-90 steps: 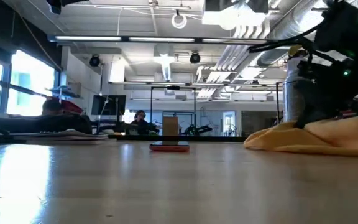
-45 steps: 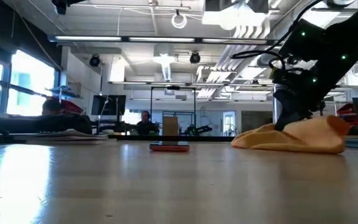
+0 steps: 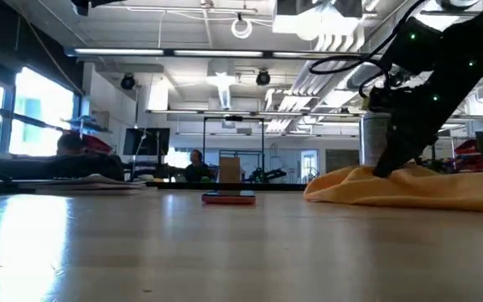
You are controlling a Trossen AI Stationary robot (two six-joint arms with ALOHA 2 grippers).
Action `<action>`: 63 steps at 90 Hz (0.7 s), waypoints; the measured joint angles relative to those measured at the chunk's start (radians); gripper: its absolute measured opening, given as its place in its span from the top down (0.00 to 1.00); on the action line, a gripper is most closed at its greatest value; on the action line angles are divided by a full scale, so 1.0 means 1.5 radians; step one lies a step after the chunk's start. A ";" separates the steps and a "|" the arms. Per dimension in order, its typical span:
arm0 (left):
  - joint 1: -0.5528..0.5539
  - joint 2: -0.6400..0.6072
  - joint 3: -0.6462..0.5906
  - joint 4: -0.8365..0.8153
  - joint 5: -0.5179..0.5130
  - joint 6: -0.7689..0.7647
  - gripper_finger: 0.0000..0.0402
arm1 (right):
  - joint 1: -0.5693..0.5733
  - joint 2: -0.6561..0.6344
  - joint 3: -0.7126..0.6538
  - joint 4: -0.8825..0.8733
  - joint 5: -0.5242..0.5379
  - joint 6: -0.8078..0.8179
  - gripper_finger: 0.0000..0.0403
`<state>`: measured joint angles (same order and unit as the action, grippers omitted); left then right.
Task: Apply microfiber cloth
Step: Wipe the front and back of the cellphone with the yellow microfiber cloth, then return to Home Position
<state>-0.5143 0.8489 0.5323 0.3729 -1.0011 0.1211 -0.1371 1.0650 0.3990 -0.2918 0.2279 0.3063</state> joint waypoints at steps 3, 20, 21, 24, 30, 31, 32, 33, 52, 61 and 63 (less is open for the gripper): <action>0.008 -0.003 0.000 0.000 0.004 0.001 0.64 | 0.000 -0.014 0.007 -0.022 0.001 -0.001 0.76; 0.051 -0.006 0.000 0.051 0.053 0.048 0.64 | 0.000 -0.110 0.036 -0.132 0.006 -0.029 0.56; 0.054 -0.006 0.000 0.054 0.059 0.051 0.64 | 0.000 -0.116 0.038 -0.139 0.005 -0.031 0.55; 0.062 -0.006 0.000 0.065 0.076 0.061 0.64 | 0.000 -0.135 0.043 -0.156 0.004 -0.037 0.52; 0.078 -0.006 0.000 0.082 0.120 0.076 0.64 | 0.000 -0.177 0.051 -0.179 0.002 -0.043 0.47; 0.080 -0.006 0.000 0.084 0.128 0.078 0.64 | 0.000 -0.184 0.052 -0.181 0.001 -0.043 0.47; 0.083 -0.006 0.000 0.087 0.135 0.080 0.64 | 0.000 -0.192 0.053 -0.182 0.000 -0.043 0.46; 0.086 -0.006 0.000 0.090 0.143 0.082 0.64 | 0.000 -0.200 0.053 -0.182 -0.001 -0.044 0.45; 0.137 -0.009 0.000 0.118 0.182 0.101 0.64 | 0.000 -0.347 0.022 -0.061 -0.048 -0.097 0.47; 0.158 -0.012 0.000 0.115 0.192 0.097 0.64 | -0.001 -0.403 -0.023 0.058 -0.118 -0.117 0.53; 0.162 -0.012 0.000 0.114 0.196 0.097 0.64 | -0.001 -0.413 -0.033 0.076 -0.129 -0.120 0.55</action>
<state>-0.2717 0.8306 0.5323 0.5445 -0.7073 0.2665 -0.1379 0.4461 0.3488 -0.1776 0.0339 0.1262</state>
